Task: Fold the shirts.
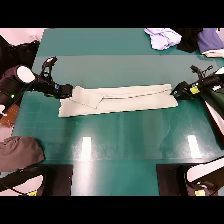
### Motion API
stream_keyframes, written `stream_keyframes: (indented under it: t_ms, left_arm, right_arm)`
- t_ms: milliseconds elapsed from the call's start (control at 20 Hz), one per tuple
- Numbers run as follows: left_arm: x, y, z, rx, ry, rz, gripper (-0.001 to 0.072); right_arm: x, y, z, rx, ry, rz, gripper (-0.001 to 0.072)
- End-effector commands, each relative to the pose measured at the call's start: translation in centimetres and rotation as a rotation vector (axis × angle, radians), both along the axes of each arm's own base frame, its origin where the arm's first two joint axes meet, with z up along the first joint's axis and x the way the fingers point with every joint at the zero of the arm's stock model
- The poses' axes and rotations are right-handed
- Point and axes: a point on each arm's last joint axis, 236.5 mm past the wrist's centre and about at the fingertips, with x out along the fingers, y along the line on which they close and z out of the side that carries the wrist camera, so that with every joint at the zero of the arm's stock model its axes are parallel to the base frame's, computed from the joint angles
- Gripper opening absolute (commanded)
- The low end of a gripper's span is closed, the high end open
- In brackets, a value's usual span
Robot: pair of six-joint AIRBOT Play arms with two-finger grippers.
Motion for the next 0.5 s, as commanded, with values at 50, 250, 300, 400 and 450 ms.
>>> stream_keyframes:
  t_ms: [50, 250, 300, 400, 450]
  left_arm:
    - [-0.2, -0.7, 0.2, -0.036, 0.01, 0.002, 0.0034]
    - [0.5, -3.4, 0.9, -0.079, -0.04, -0.02, 0.0032]
    - [0.8, -4.8, 1.2, -0.085, -0.074, -0.039, 0.0032]
    - [1.1, -8.4, 1.3, -0.101, -0.123, -0.091, 0.0032]
    - [0.9, -10.4, 1.1, -0.104, -0.122, -0.129, 0.0032]
  right_arm:
    - [0.0, 2.5, -1.5, 0.077, 0.017, 0.046, 0.0576]
    - [-0.1, 4.7, -1.4, 0.08, -0.024, 0.16, 0.0092]
    - [-0.2, 5.6, -1.0, 0.102, -0.04, 0.193, 0.0018]
    - [0.6, 7.2, 1.1, 0.161, -0.105, 0.197, 0.0017]
    - [1.2, 8.0, 2.9, 0.198, -0.15, 0.184, 0.0017]
